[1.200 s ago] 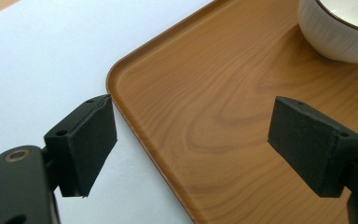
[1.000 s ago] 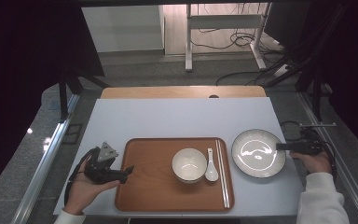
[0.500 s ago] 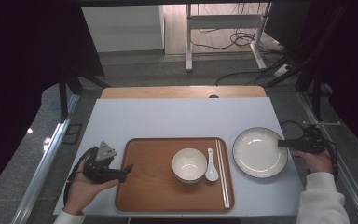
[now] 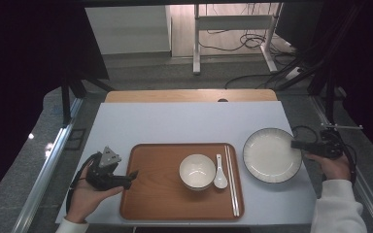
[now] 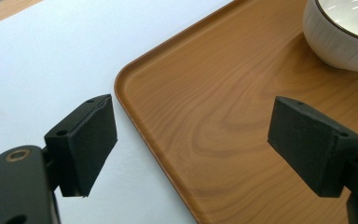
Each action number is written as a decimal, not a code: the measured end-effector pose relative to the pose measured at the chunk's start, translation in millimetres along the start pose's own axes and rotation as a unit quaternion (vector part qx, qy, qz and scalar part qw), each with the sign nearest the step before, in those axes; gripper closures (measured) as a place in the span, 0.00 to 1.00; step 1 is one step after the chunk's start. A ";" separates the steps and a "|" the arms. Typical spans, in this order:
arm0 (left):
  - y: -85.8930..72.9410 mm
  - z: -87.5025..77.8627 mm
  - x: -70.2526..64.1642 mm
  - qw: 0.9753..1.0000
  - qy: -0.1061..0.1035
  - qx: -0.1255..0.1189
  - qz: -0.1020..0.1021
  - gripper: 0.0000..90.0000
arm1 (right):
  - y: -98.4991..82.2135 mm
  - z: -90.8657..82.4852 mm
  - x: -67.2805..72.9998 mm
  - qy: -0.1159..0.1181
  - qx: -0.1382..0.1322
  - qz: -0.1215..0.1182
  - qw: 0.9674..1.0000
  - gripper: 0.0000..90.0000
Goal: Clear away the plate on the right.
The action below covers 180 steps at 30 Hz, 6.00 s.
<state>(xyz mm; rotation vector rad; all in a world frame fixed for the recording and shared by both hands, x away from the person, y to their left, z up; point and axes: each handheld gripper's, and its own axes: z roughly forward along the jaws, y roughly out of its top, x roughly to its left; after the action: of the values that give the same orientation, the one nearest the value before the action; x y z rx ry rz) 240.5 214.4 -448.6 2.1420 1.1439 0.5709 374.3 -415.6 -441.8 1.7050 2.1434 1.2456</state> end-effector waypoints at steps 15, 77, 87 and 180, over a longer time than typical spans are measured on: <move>1.4 -0.5 -0.8 1.000 0.000 -0.001 -0.001 0.17 | 15.3 -18.7 52.5 0.056 -0.046 -0.059 0.996 0.93; 138.5 69.1 -69.9 0.961 -0.265 -0.059 -0.053 0.37 | 34.3 22.2 163.1 0.174 -0.038 -0.187 0.966 0.94; 142.9 86.7 -69.9 0.943 -0.323 -0.035 -0.075 0.75 | 34.2 22.1 174.4 0.182 -0.039 -0.205 0.961 0.93; 19.7 4.6 90.1 0.952 -0.215 -0.061 -0.211 0.90 | 19.3 22.3 164.3 0.113 0.008 -0.269 0.957 0.33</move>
<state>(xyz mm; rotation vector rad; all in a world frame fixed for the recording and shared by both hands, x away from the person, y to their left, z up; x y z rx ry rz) 302.2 280.9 -431.0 1.7235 1.2231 -0.0216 343.5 -262.7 -382.2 0.9032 2.5052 1.2960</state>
